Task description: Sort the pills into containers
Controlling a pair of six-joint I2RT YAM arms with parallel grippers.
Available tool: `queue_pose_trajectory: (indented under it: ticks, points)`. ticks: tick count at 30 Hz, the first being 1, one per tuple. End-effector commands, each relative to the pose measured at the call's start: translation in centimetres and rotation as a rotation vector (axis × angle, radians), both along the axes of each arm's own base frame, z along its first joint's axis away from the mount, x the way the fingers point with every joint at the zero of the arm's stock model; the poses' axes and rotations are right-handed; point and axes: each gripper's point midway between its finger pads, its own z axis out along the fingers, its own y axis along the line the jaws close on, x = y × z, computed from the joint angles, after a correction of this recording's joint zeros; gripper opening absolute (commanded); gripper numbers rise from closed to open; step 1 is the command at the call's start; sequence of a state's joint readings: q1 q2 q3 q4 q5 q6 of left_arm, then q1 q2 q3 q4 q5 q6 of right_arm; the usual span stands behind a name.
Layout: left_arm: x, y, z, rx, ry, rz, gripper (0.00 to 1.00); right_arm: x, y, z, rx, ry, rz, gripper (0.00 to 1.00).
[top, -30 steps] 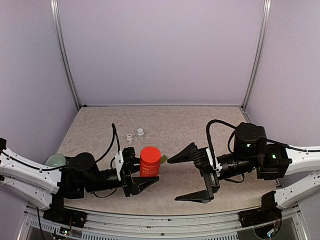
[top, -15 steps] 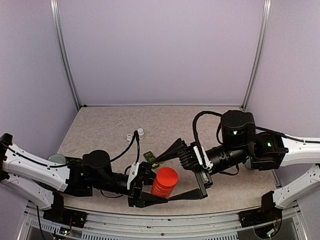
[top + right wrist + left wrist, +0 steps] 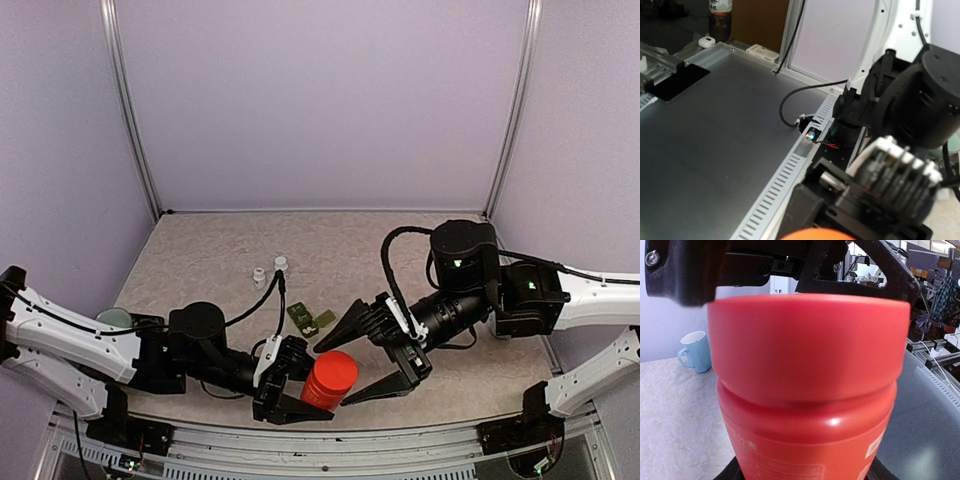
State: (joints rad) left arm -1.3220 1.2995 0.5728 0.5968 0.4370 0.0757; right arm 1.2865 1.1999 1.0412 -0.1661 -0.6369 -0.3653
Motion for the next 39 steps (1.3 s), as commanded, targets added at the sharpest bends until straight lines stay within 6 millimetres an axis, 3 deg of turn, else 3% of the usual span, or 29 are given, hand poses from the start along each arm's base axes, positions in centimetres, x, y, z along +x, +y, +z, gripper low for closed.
queue_pose_trajectory:
  ticks: [1,13,20,24,30,35,39]
  points:
    - [-0.1,-0.5,1.4,-0.041,-0.016,-0.014,0.37,-0.1,-0.3,0.1,0.000,0.033,0.005,0.70]
    - [-0.3,-0.2,1.6,-0.049,-0.014,-0.019,0.37,1.3,0.4,-1.2,-0.027,0.014,-0.063,0.77]
    - [-0.2,-0.1,1.6,-0.053,-0.015,-0.010,0.37,1.4,0.4,-1.6,-0.033,0.030,-0.059,0.69]
    - [0.3,0.0,1.6,-0.058,-0.018,0.020,0.37,1.5,0.4,-1.4,-0.030,0.047,-0.063,0.54]
    - [3.4,0.3,1.6,-0.066,-0.020,0.218,0.37,2.4,0.8,-1.2,-0.029,0.084,-0.127,0.44]
    - [7.2,1.6,2.0,-0.087,-0.017,0.464,0.37,5.3,1.3,-2.4,-0.064,0.104,-0.311,0.40]
    - [8.8,2.2,1.9,-0.080,-0.029,0.612,0.38,7.0,1.4,-2.8,-0.078,0.143,-0.426,0.37]
